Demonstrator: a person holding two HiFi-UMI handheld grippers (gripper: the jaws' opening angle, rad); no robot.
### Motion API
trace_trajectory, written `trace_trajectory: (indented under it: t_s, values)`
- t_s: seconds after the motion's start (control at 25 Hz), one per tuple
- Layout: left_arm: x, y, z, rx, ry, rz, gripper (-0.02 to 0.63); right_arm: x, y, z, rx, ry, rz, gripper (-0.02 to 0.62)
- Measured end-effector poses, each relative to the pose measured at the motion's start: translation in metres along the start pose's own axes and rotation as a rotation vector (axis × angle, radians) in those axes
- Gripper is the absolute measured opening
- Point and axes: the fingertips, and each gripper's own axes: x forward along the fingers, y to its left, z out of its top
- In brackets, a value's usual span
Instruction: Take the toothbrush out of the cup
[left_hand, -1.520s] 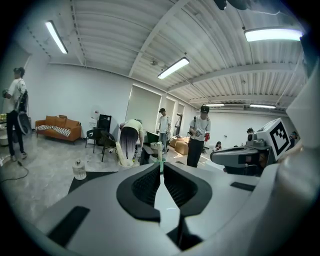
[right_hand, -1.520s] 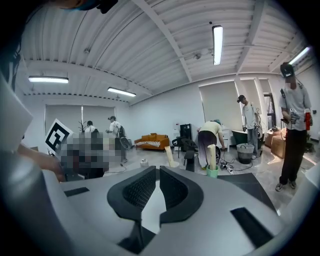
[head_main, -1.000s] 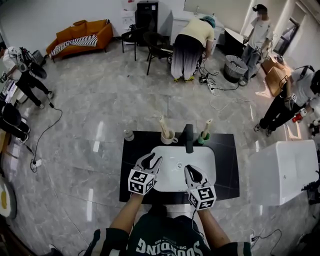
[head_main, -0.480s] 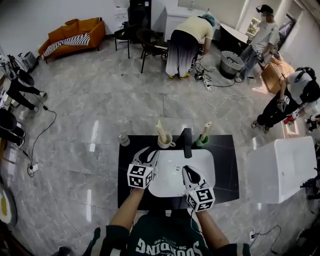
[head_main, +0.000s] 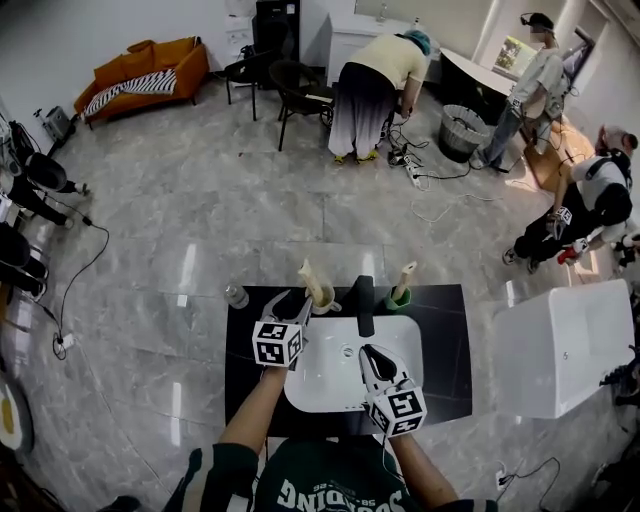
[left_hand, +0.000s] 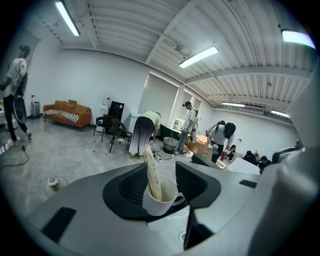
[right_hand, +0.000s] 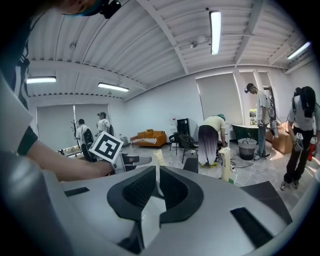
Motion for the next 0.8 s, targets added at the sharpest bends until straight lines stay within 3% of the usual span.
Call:
trace_trajectory:
  t_s: [0.68, 0.8]
  values:
    - [0.071, 0.028, -0.014, -0.087, 0.07, 0.041, 0.176, -0.001, -0.055, -0.023, 0.005, 0.078, -0.055, 0.041]
    - [0.072, 0.028, -0.012, -0.073, 0.062, 0.042, 0.121, -0.002, -0.059, -0.023, 0.009, 0.077, -0.064, 0.041]
